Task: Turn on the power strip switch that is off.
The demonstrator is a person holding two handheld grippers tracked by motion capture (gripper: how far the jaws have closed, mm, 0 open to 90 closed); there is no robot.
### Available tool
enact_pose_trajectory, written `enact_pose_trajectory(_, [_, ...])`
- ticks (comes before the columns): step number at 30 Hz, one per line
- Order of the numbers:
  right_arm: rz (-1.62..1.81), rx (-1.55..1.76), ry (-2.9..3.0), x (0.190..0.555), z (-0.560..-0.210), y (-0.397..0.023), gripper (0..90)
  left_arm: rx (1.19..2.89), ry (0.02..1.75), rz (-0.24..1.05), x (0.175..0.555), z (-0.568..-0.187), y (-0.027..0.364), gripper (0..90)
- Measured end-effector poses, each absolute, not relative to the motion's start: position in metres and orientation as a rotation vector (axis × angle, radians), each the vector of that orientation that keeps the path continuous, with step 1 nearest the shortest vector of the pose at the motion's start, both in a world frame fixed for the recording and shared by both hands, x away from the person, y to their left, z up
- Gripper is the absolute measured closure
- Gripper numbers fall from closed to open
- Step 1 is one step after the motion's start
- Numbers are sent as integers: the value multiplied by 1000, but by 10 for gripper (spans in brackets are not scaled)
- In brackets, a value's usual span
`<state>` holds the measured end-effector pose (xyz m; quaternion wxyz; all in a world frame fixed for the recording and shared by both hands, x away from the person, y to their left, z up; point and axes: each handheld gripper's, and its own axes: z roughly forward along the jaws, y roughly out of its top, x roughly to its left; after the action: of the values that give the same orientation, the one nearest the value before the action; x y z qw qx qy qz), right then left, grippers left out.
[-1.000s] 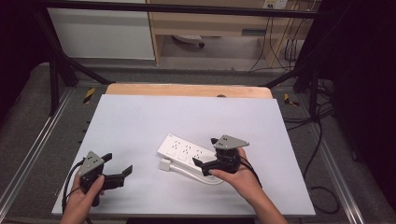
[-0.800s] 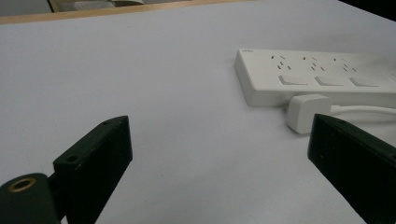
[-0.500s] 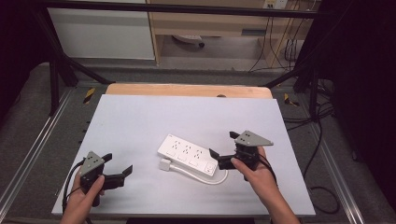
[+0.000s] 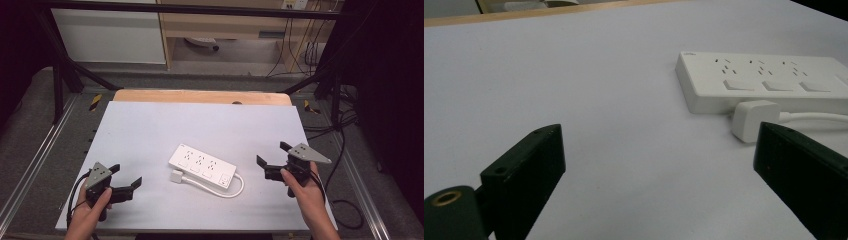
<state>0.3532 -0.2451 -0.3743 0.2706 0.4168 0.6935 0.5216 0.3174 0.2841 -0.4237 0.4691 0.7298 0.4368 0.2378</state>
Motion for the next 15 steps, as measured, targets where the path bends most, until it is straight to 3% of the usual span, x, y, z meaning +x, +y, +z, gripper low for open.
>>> enact_pose_trajectory(15, [1313,1335,1794,351,-424,-296,30,1794,1062,597,317,-423,285,65])
